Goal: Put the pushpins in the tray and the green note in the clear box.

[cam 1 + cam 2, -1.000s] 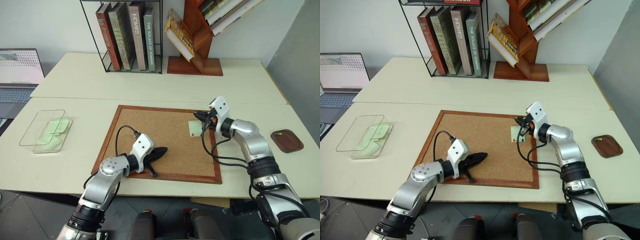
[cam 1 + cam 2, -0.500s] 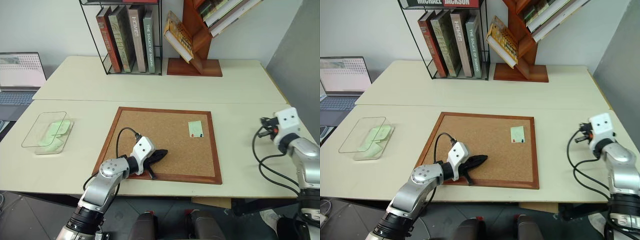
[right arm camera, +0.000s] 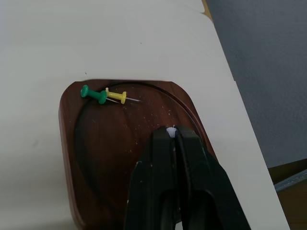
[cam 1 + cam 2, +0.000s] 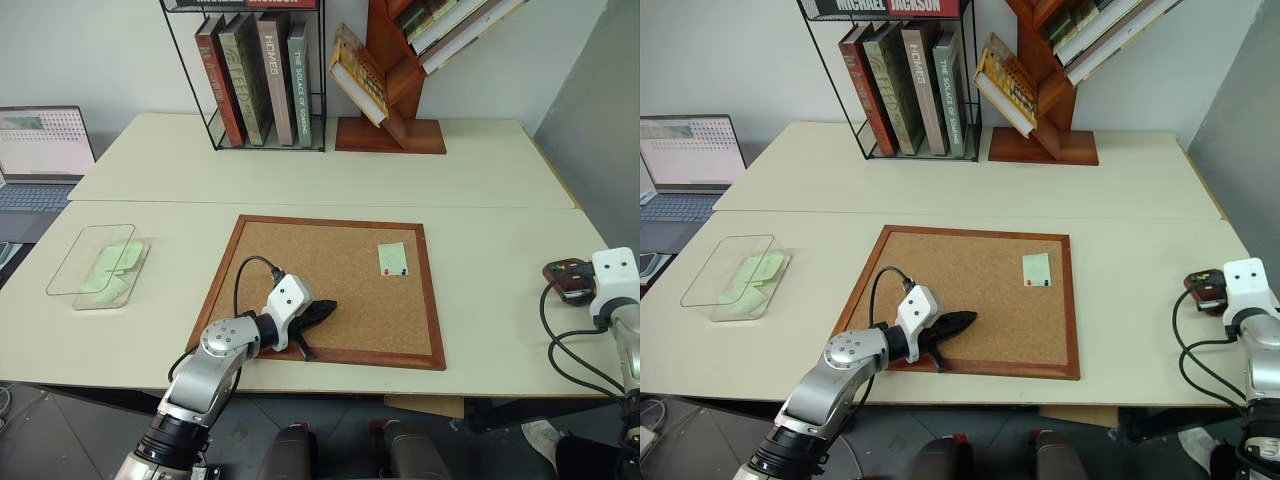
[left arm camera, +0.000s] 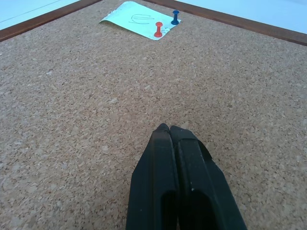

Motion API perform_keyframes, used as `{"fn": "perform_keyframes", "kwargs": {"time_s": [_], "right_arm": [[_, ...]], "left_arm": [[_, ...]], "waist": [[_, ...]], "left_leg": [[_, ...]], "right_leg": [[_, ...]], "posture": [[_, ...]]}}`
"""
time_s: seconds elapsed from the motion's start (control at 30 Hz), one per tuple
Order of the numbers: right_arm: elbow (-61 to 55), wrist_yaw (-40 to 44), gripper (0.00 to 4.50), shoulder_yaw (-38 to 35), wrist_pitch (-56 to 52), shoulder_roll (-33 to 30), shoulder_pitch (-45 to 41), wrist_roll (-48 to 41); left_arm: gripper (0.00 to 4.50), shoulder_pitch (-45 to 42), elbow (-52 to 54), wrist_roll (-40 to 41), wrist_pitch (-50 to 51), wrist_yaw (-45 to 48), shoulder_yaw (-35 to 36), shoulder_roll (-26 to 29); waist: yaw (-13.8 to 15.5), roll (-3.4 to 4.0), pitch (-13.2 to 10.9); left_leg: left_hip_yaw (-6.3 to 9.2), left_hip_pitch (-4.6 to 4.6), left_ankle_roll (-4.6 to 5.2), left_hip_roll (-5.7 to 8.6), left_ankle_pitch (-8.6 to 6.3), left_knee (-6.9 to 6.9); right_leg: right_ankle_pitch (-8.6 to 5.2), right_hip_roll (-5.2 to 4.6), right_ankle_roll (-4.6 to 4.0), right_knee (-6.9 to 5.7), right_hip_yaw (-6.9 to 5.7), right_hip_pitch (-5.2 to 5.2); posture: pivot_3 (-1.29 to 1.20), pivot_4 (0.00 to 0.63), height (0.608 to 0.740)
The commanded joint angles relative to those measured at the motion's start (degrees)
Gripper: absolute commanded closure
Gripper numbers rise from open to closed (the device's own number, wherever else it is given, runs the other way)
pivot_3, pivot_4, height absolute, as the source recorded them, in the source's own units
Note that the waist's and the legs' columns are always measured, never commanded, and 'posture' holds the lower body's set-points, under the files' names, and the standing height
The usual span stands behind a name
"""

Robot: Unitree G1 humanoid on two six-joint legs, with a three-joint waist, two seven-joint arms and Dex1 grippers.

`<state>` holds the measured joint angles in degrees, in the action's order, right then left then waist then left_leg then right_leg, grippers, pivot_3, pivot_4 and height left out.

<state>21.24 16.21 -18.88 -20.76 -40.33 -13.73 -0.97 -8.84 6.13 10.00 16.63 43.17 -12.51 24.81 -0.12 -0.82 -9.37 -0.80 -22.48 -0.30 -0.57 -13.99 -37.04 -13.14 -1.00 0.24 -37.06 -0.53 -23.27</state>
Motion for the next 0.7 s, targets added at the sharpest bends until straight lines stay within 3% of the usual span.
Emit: {"fn": "perform_keyframes", "kwargs": {"time_s": [0.03, 0.13, 0.37, 0.6, 0.7], "right_arm": [[-0.4, -0.5, 3.48, -2.0, -2.0, -0.4, -0.1, -1.4], [-0.5, -0.6, 3.00, -2.5, -3.2, -0.3, -0.3, -2.2], [-3.2, -0.2, 1.33, -5.3, -2.0, -0.2, -0.3, -5.0], [-14.9, 6.7, 1.33, -8.7, -3.3, 0.8, 2.5, -13.8], [-22.3, 12.7, 1.33, -6.4, -3.5, 2.3, 4.3, -18.7]], "left_arm": [[4.50, 1.7, -1.5, -1.1, 0.5, 0.8, -1.9, 0.2], [4.50, 1.5, -1.7, -1.1, 0.5, 0.8, -2.0, 0.1], [4.50, 1.1, -2.2, -1.3, 0.1, 0.8, -2.1, 0.0], [4.50, 0.9, -2.9, -1.0, -0.3, 1.3, -1.8, 0.4], [4.50, 1.0, -3.0, -1.0, -0.4, 1.7, -1.8, 0.7]], "waist": [[0.0, 0.01, 0.0], [0.0, -0.03, 0.0], [0.0, -0.04, 0.0], [0.0, 0.07, 0.1], [0.0, 0.07, 0.1]], "left_leg": [[-0.01, 0.00, 0.00, 0.00, 0.00, 0.00], [0.01, 0.00, 0.00, -0.01, 0.00, 0.01], [0.00, 0.01, 0.00, -0.01, 0.00, 0.00], [0.02, 0.00, 0.00, -0.02, 0.00, 0.01], [0.05, 0.01, 0.00, -0.04, 0.00, 0.01]], "right_leg": [[0.00, 0.01, 0.00, 0.00, 0.01, 0.00], [0.00, 0.06, 0.00, 0.02, -0.01, 0.00], [0.00, 0.09, 0.00, 0.02, 0.01, 0.01], [0.00, 0.10, 0.01, 0.02, 0.00, 0.01], [0.00, 0.13, 0.01, 0.02, -0.03, 0.02]], "posture": [[0.00, 0.150, 0.740], [0.00, 0.150, 0.740], [0.00, 0.150, 0.740], [0.00, 0.150, 0.740], [0.00, 0.150, 0.740]]}}
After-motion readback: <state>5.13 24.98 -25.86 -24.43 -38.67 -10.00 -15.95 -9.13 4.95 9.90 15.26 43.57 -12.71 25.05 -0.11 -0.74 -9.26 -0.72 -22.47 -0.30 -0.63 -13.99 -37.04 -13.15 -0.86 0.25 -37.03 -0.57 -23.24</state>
